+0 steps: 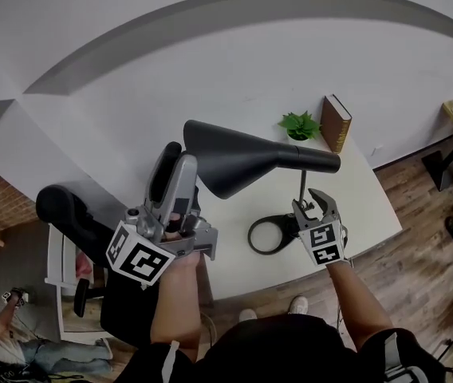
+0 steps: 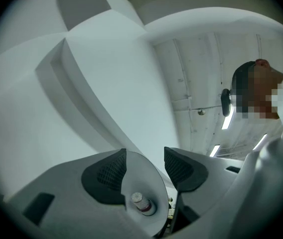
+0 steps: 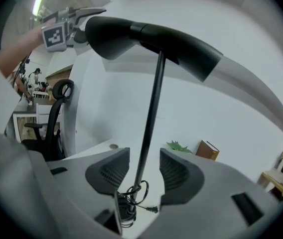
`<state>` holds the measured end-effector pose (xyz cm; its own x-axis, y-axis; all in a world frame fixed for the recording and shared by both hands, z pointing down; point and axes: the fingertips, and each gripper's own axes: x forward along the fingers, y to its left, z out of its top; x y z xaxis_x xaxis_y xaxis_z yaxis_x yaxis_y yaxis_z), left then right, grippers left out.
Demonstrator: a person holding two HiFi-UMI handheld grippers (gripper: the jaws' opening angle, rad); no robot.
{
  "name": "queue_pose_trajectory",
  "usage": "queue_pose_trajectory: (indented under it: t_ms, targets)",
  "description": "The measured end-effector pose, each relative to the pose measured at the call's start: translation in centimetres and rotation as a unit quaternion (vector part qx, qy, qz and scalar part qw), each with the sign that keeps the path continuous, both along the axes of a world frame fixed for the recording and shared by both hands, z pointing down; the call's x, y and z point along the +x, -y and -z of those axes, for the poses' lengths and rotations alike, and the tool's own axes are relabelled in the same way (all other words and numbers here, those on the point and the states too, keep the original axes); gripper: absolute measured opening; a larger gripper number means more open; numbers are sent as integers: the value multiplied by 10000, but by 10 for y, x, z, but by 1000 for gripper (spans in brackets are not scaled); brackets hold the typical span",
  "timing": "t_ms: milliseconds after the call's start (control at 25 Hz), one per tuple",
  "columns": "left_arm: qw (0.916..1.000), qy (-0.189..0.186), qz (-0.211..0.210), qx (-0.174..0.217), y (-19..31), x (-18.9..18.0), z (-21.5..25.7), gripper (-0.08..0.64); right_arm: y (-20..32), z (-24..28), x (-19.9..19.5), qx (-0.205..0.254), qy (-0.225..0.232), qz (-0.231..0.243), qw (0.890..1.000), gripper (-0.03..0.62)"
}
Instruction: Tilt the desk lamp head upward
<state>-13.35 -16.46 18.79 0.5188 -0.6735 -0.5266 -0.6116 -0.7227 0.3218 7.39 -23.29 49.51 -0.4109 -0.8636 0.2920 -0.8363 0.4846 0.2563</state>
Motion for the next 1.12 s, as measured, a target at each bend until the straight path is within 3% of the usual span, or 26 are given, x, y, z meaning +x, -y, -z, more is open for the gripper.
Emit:
queue_pose_trajectory:
  t_ms: [80,160,280,360,560,760,920,1040,1080,1120]
  targets:
    - [9998,79,176,64,-7,-7,-5,232,-7,10,0,23,246,29,9997,164]
    - [9965,447,674,216,-19,-14,-14,236,-18,19,-2,61,390,92,9992,168]
    - [9815,1270,1396,329,-37,-18,-34,238,-34,33,-4,108,555,201,9982,170]
    - [9751,1543,1584,197,-41,-19,-55,238,-42,41,-6,130,655,282,9974,170]
    - [9615,2015,1831,-382,-40,-20,-116,238,-56,59,-8,212,884,381,9951,170]
    - [9462,2527,1902,-681,-34,-12,-157,235,-61,77,2,381,1021,228,9938,170]
    - [9377,2753,1926,-879,-29,-7,-181,168,-58,84,20,503,1018,-82,9935,162]
    - [9344,2776,1925,-1131,-29,-1,-199,18,-60,86,30,607,1003,-297,9927,64]
    - [9353,2773,1841,-1200,-29,4,-204,8,-60,87,33,624,986,-359,9925,8]
    - [9369,2767,1737,-1242,-29,9,-208,8,-61,87,34,619,952,-405,9927,2]
